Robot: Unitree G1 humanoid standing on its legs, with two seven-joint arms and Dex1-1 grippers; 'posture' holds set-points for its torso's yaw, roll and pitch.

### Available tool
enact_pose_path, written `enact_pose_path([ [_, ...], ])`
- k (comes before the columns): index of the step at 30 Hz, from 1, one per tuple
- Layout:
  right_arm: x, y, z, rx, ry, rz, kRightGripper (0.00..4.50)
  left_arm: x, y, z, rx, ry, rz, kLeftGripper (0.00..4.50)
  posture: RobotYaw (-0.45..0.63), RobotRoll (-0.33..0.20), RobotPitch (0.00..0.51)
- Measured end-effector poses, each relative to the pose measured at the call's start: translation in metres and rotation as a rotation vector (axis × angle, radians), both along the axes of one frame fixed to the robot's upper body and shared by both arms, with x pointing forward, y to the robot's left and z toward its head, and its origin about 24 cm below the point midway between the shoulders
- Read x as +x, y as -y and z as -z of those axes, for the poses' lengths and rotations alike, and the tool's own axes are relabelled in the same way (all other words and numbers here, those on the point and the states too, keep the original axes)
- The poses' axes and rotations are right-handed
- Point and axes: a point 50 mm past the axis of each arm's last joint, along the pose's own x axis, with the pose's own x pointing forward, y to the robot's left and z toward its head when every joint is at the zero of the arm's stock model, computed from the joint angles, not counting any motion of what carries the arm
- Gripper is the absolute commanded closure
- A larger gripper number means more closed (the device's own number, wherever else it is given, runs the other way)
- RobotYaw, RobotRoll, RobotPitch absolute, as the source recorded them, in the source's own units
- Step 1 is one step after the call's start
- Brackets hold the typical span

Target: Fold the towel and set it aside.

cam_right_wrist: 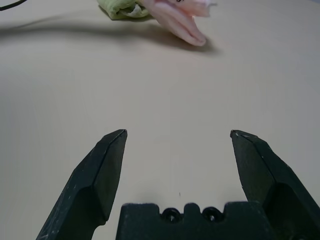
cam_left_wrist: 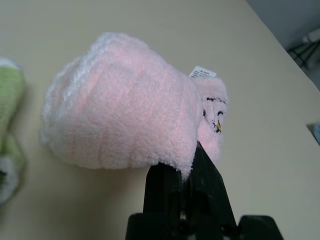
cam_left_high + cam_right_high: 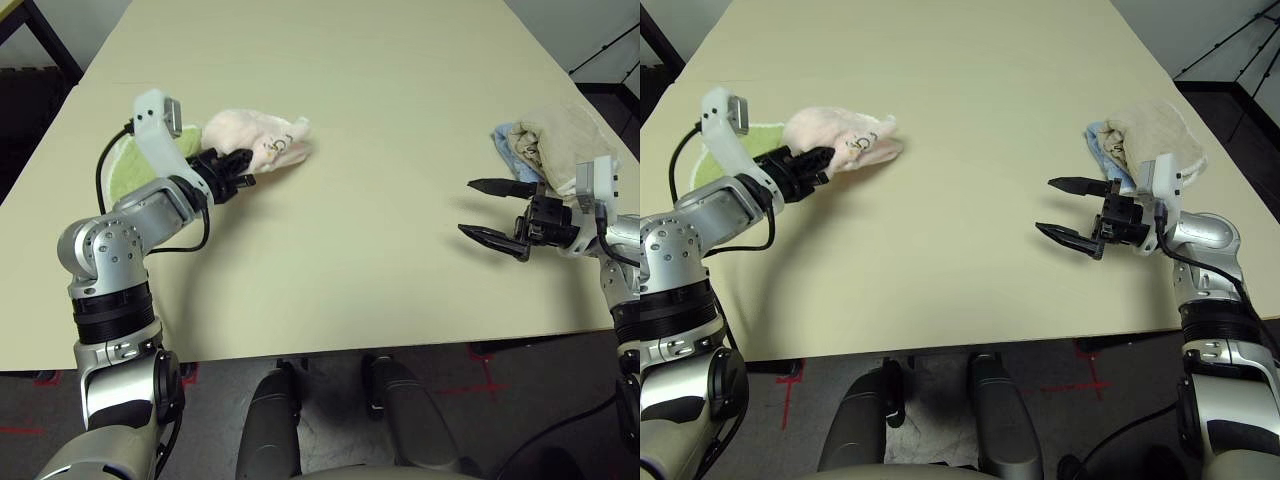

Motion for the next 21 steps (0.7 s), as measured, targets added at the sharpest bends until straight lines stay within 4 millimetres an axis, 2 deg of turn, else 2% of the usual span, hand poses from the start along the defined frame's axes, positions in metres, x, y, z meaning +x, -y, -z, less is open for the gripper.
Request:
enact_pose_path([
  [10,0.000,-0.002,0.001,-0.001,-0.006,-0.008,0.00,0.003,-0.013,-0.025,0.068,0.131,-0.079,4.47,-0.15,0.000,0.218],
  [21,0.002,-0.006,0.006,0.000,-0.024,-0.021,0.00,0.007,-0.010,-0.048,0.115,0.218,-0.074,4.47,-0.14,0.000,0.218],
])
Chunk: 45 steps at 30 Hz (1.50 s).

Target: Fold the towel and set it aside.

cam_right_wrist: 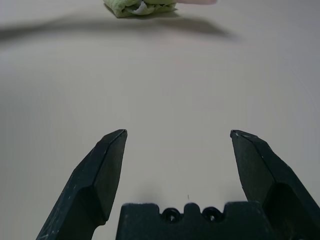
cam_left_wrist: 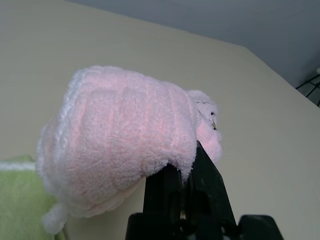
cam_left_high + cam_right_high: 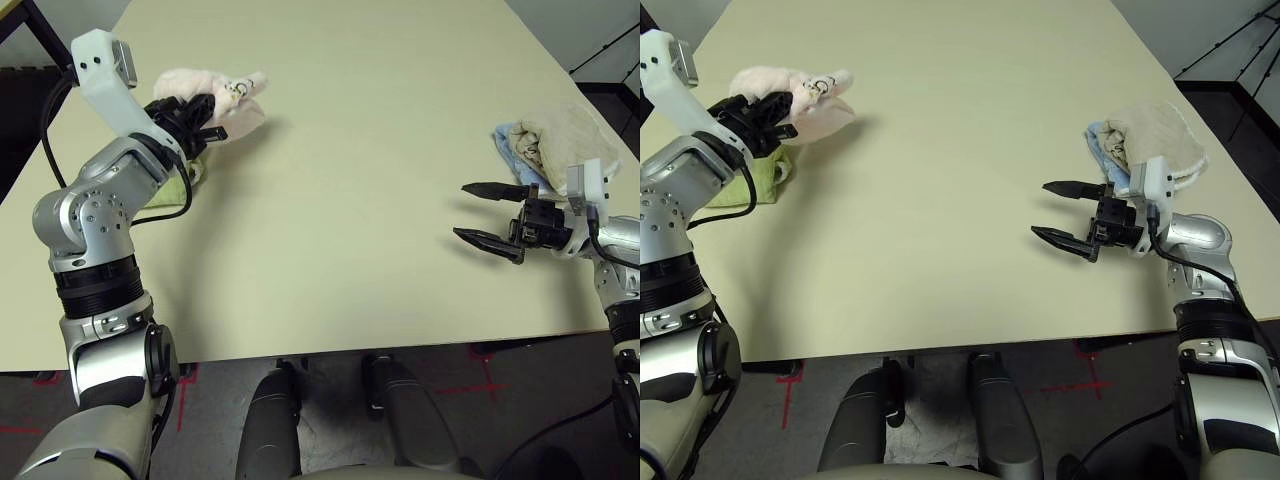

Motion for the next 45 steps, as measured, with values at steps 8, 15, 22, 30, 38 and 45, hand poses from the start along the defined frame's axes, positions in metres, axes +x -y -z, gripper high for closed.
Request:
enact_pose_path([
  [8,0.000,0.000,0.001,0.002,-0.002,-0.001,0.00,-0.002,-0.037,-0.011,0.124,0.042,-0.152,4.47,-0.13,0.000,0.229],
  [15,0.000,-0.001,0.001,0.003,-0.005,-0.003,0.00,-0.009,-0.058,-0.009,0.202,0.065,-0.271,4.47,-0.12,0.000,0.235],
  [22,-0.001,-0.001,0.002,0.002,-0.012,-0.008,0.00,-0.017,-0.066,0.028,0.198,-0.035,-0.299,4.47,-0.12,0.000,0.238],
  [30,-0.001,-0.001,0.002,0.001,-0.021,-0.013,0.00,-0.037,-0.063,0.057,0.201,-0.135,-0.324,4.47,-0.11,0.000,0.241],
  [38,0.000,-0.002,0.001,-0.002,-0.019,-0.020,0.00,-0.043,-0.058,0.071,0.184,-0.204,-0.314,4.47,-0.10,0.000,0.243],
  [45,0.001,-0.003,0.000,-0.009,-0.018,-0.020,0.00,-0.042,-0.054,0.083,0.124,-0.272,-0.304,3.63,-0.10,0.000,0.241],
])
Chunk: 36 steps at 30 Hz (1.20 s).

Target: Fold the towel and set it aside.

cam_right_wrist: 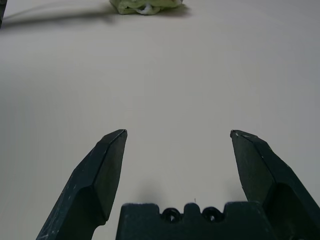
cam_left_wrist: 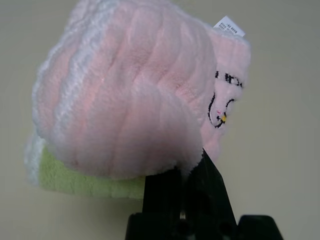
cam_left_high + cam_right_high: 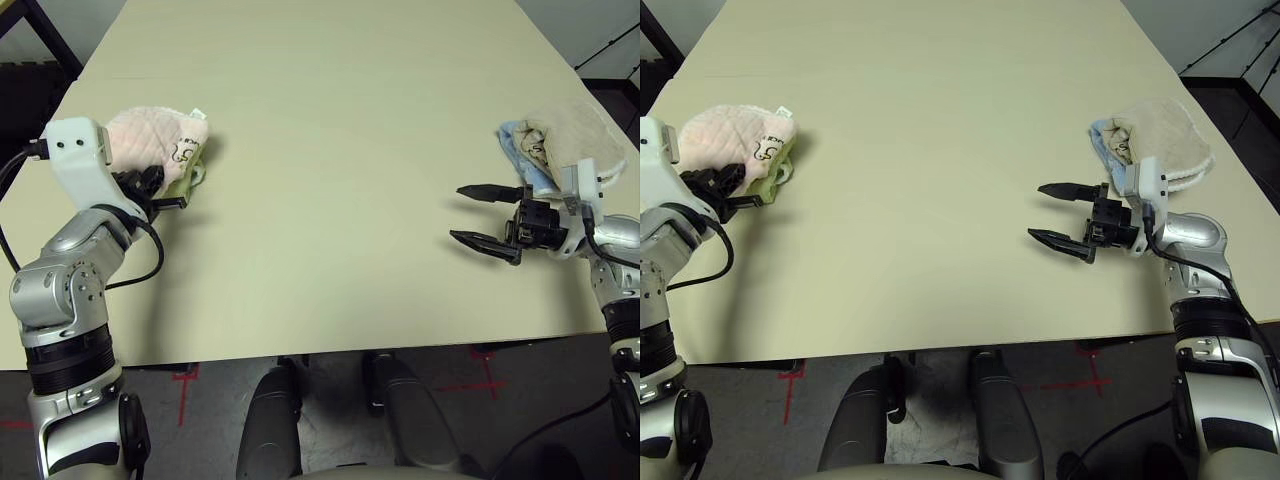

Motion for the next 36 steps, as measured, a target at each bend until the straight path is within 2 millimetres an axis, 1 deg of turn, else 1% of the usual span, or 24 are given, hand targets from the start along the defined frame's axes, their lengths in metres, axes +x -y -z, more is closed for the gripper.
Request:
enact_pose_path([
  [2,0.000,0.000,0.000,0.000,-0.001,0.000,0.00,-0.001,-0.002,0.002,-0.012,-0.015,-0.012,2.94,-0.10,0.000,0.239],
  [5,0.000,0.000,0.000,0.000,-0.004,0.001,0.00,-0.002,-0.004,0.002,-0.021,-0.020,-0.021,1.66,-0.09,0.000,0.234],
  [9,0.000,0.000,0.000,-0.002,-0.004,0.000,0.00,-0.002,-0.004,0.002,-0.024,-0.024,-0.022,0.14,-0.09,0.000,0.227],
  [10,0.001,0.000,0.000,0.000,-0.004,0.000,0.00,-0.002,-0.004,0.001,-0.025,-0.023,-0.023,0.06,-0.08,0.000,0.226],
  [15,0.004,-0.003,-0.002,0.004,0.001,-0.007,0.00,-0.006,-0.012,-0.001,-0.036,-0.014,-0.053,0.06,-0.07,0.000,0.222],
  [20,0.005,-0.004,0.000,0.007,-0.008,-0.015,0.00,-0.021,-0.030,0.000,-0.024,-0.036,-0.110,0.06,-0.06,0.000,0.218],
  [25,0.005,-0.004,0.003,0.012,-0.017,-0.015,0.00,-0.037,-0.032,-0.008,0.006,-0.054,-0.049,0.06,-0.05,0.000,0.216],
  [30,0.005,-0.005,0.004,0.016,-0.017,-0.017,0.00,-0.049,-0.038,-0.012,0.000,-0.098,-0.008,0.06,-0.04,0.000,0.218],
  [33,0.006,-0.006,0.004,0.017,-0.016,-0.019,0.00,-0.052,-0.031,-0.023,-0.031,-0.062,0.085,0.06,-0.04,0.000,0.219],
  [36,0.007,-0.007,0.003,0.019,-0.013,-0.024,0.00,-0.050,-0.016,-0.045,-0.061,0.040,0.220,0.06,-0.04,0.000,0.221],
])
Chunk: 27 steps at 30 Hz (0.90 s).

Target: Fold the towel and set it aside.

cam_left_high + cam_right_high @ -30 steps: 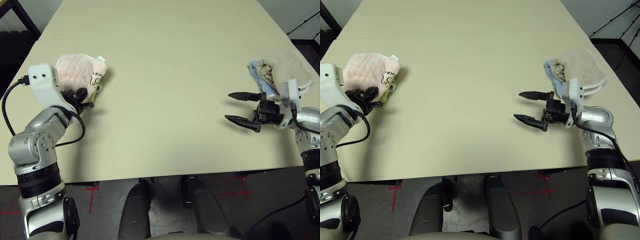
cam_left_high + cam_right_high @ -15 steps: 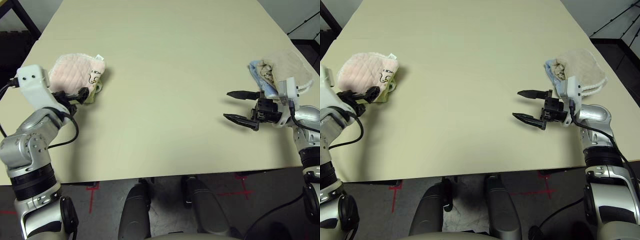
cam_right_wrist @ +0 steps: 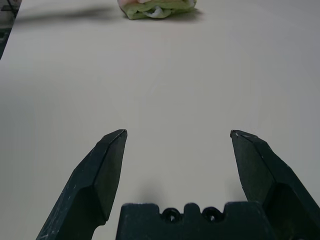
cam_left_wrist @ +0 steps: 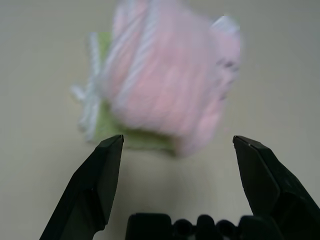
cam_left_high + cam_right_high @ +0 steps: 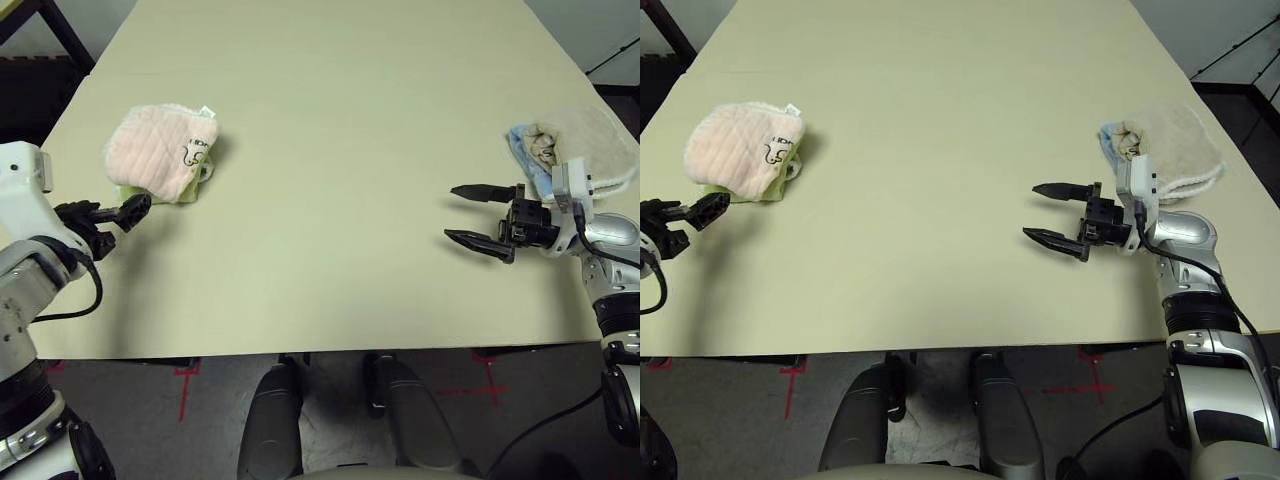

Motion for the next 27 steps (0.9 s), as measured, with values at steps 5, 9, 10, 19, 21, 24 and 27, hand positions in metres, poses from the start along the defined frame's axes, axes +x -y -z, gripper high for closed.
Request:
enact_pose_path([
  [5,0.002,-0.002,-0.003,-0.003,0.008,-0.008,0.00,0.010,0.027,-0.024,-0.030,0.133,0.201,0.06,-0.07,0.000,0.222],
  [9,0.001,-0.001,-0.003,-0.005,0.008,-0.007,0.00,0.026,0.038,-0.012,-0.028,0.112,0.270,0.06,-0.09,0.000,0.224],
  [10,0.001,-0.001,-0.003,-0.006,0.007,-0.005,0.00,0.031,0.038,-0.008,-0.026,0.105,0.275,0.06,-0.10,0.000,0.224],
  [19,-0.005,0.002,0.001,-0.021,-0.003,0.002,0.00,0.071,0.011,0.027,0.006,0.064,0.161,0.06,-0.14,0.000,0.224],
  [21,-0.007,0.004,0.001,-0.026,-0.004,0.010,0.00,0.074,0.007,0.029,0.002,0.069,0.142,0.06,-0.15,0.000,0.223],
  [24,-0.009,0.008,0.001,-0.033,-0.004,0.028,0.00,0.075,0.006,0.029,-0.002,0.085,0.134,0.06,-0.14,0.000,0.223],
  [27,-0.008,0.009,0.000,-0.026,0.002,0.042,0.00,0.076,0.008,0.029,-0.001,0.099,0.134,0.06,-0.13,0.000,0.225],
])
